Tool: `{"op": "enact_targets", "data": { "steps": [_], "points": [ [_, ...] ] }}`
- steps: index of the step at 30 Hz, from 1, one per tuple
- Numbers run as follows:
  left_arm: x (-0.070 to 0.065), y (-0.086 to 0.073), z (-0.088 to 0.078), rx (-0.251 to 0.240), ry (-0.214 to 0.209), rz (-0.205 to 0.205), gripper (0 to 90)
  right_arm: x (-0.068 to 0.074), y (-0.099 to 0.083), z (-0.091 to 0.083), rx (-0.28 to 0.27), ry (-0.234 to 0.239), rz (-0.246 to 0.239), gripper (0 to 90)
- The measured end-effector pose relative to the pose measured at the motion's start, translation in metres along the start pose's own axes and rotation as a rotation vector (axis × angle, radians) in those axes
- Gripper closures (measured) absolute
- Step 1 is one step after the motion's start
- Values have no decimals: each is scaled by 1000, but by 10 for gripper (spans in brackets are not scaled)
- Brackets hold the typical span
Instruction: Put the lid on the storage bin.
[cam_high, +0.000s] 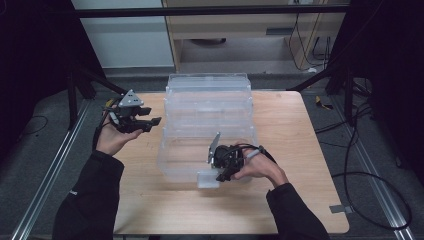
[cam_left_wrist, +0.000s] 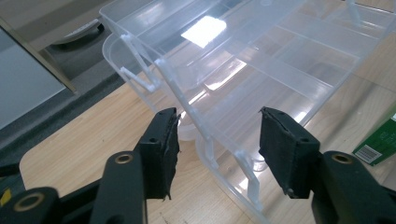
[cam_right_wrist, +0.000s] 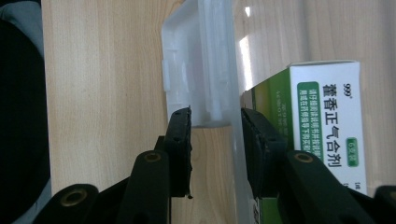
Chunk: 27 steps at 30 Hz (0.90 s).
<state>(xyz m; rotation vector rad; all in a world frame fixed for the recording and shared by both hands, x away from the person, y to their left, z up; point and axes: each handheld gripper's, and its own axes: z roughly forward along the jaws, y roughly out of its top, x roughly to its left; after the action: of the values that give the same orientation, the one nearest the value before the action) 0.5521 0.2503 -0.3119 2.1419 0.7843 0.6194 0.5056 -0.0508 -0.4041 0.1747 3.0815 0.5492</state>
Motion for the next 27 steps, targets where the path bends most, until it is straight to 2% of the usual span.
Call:
{"op": "enact_targets", "data": {
  "steps": [7, 14, 27],
  "points": [
    [-3, 14, 5, 8, -24, 54, 519, 0, 0, 0, 0, 2, -2, 655],
    [-4, 26, 11, 27, -62, 132, 560, 0, 0, 0, 0, 3, -3, 655],
    [-3, 47, 27, 56, -99, 208, 559, 0, 0, 0, -4, 5, -2, 656]
  ]
}}
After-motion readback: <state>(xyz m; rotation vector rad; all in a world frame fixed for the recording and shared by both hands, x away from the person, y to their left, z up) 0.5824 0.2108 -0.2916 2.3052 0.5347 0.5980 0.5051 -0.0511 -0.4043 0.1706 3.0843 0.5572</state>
